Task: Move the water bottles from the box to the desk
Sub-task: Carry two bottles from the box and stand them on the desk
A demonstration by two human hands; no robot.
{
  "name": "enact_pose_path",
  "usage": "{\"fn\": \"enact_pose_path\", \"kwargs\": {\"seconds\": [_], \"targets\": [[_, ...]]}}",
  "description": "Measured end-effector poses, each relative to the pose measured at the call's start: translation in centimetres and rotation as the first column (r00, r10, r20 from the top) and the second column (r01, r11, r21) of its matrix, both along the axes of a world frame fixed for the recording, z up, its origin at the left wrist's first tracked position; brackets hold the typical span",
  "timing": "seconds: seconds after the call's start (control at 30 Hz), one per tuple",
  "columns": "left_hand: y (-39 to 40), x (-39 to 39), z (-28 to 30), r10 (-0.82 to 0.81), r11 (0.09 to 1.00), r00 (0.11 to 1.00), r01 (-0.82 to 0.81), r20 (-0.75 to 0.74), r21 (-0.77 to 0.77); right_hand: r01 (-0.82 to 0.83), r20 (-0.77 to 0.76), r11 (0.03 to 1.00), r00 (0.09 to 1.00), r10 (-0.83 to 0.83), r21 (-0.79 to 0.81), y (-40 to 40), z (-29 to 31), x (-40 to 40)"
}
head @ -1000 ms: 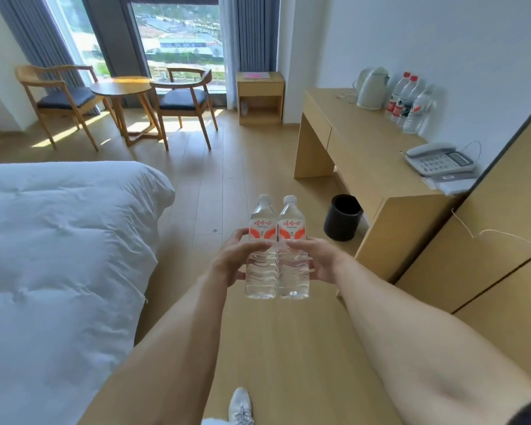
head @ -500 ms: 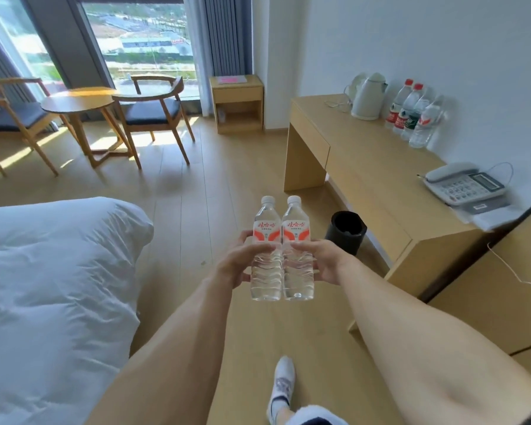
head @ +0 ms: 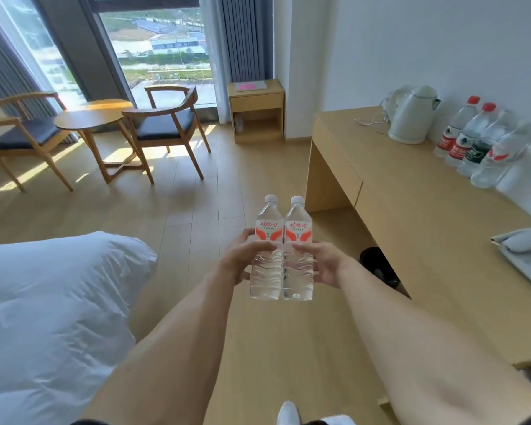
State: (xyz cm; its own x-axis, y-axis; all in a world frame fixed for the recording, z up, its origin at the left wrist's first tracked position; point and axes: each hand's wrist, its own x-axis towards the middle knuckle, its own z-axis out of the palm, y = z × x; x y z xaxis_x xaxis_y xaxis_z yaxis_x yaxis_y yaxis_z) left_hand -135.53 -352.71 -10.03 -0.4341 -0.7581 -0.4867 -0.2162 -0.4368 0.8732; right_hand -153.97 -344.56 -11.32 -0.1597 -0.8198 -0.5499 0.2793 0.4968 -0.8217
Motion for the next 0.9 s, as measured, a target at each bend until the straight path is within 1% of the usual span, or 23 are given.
{"fn": "enact_pose_path", "kwargs": {"seconds": [0.1,0.23,0.47,0.57,0.7,0.77,0.83,0.9], "targets": [[-3.4,-2.8,0.0,-0.028,1.0,1.0,0.027,0.009,0.002,0.019,0.005,1.0,1.0,-0.019,-0.003,-2.8,0.0,-2.6],[-7.0,-7.3,-0.2,-0.092,0.996,0.996,0.092,0.0,0.003,0.087,-0.006,0.996,0.996,-0.087,-0.013,-5.2,0.0,-6.5],[-12.9,-17.0,-1.0,-0.307,0.952,0.952,0.307,-0.01,0.01,0.275,-0.012,0.961,0.961,-0.275,0.008,-7.9,-1.0,-14.1],[-15.7,-21.5,-1.2,-0.42,0.907,0.907,0.42,-0.018,0.002,0.405,-0.038,0.914,0.914,-0.405,-0.002,-9.1,-0.7,-17.0],[-19.6,-28.3,-1.0,-0.565,0.824,0.825,0.566,-0.021,0.016,0.574,-0.041,0.819,0.818,-0.574,-0.002,-10.6,-0.4,-20.9],[-20.8,-31.3,-0.5,-0.614,0.787,0.787,0.616,-0.059,0.035,0.643,-0.059,0.766,0.765,-0.641,0.001,-11.0,0.0,-22.5],[-21.7,-34.3,0.2,-0.678,0.729,0.729,0.683,-0.092,0.044,0.707,-0.069,0.707,0.705,-0.705,-0.004,-11.2,0.6,-24.1],[-22.1,-37.1,0.5,-0.743,0.667,0.665,0.745,-0.075,0.005,0.758,-0.072,0.652,0.649,-0.757,-0.021,-11.0,1.0,-25.2]]}}
